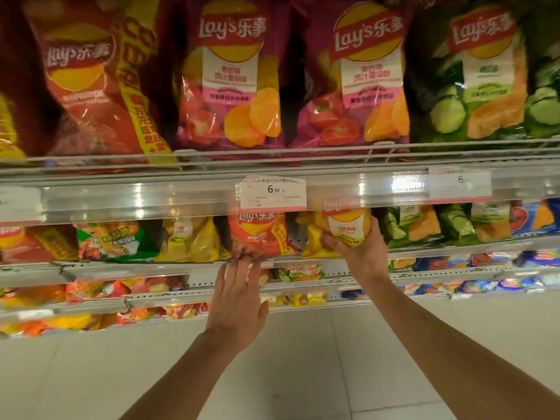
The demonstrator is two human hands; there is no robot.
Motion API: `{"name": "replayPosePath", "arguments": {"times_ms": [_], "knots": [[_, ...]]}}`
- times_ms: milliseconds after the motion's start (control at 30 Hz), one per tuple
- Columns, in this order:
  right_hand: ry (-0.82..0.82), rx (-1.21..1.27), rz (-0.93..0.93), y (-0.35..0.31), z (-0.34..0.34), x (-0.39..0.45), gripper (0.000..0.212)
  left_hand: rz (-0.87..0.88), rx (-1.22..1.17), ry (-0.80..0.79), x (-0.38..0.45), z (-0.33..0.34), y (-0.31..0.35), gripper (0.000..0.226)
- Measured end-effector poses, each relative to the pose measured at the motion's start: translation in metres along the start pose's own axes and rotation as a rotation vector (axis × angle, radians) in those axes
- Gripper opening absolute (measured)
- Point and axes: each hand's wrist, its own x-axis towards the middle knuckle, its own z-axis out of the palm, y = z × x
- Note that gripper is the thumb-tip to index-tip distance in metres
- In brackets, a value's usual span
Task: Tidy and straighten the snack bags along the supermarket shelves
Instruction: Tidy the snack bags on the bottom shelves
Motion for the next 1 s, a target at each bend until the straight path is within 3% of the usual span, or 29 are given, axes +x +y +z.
{"name": "replayPosePath", "arguments": {"times_ms": [233, 333, 433, 600, 733, 800, 900, 1000], "knots": [[-0.049, -0.208, 0.037, 0.01, 0.01, 0.016, 0.096, -0.037, -0.052, -0.002, -0.002, 0.005, 0.004, 0.081], [-0.009, -0.401, -0.014, 0.012, 0.011, 0.009, 0.101, -0.042, -0.039, -0.009, -0.001, 0.005, 0.003, 0.081], [-0.017, -0.412, -0.05, 0.014, 0.005, 0.001, 0.103, -0.057, -0.06, -0.036, -0.001, 0.003, 0.004, 0.084], [-0.008, -0.295, -0.101, 0.009, -0.007, -0.013, 0.096, -0.045, -0.181, -0.036, -0.004, -0.011, 0.004, 0.082], [0.277, -0.28, -0.267, 0.0, 0.0, -0.044, 0.066, -0.097, -0.354, 0.083, -0.019, -0.021, -0.012, 0.068], [0.323, -0.221, -0.329, -0.007, 0.01, -0.058, 0.05, -0.16, -0.403, 0.206, -0.024, -0.025, -0.03, 0.057], [0.127, -0.081, -0.344, -0.026, 0.038, -0.074, 0.048, -0.265, -0.463, 0.379, -0.018, -0.032, -0.063, 0.052], [-0.092, -0.053, -0.273, -0.049, 0.076, -0.079, 0.08, -0.327, -0.543, 0.481, -0.006, -0.041, -0.093, 0.063]]}}
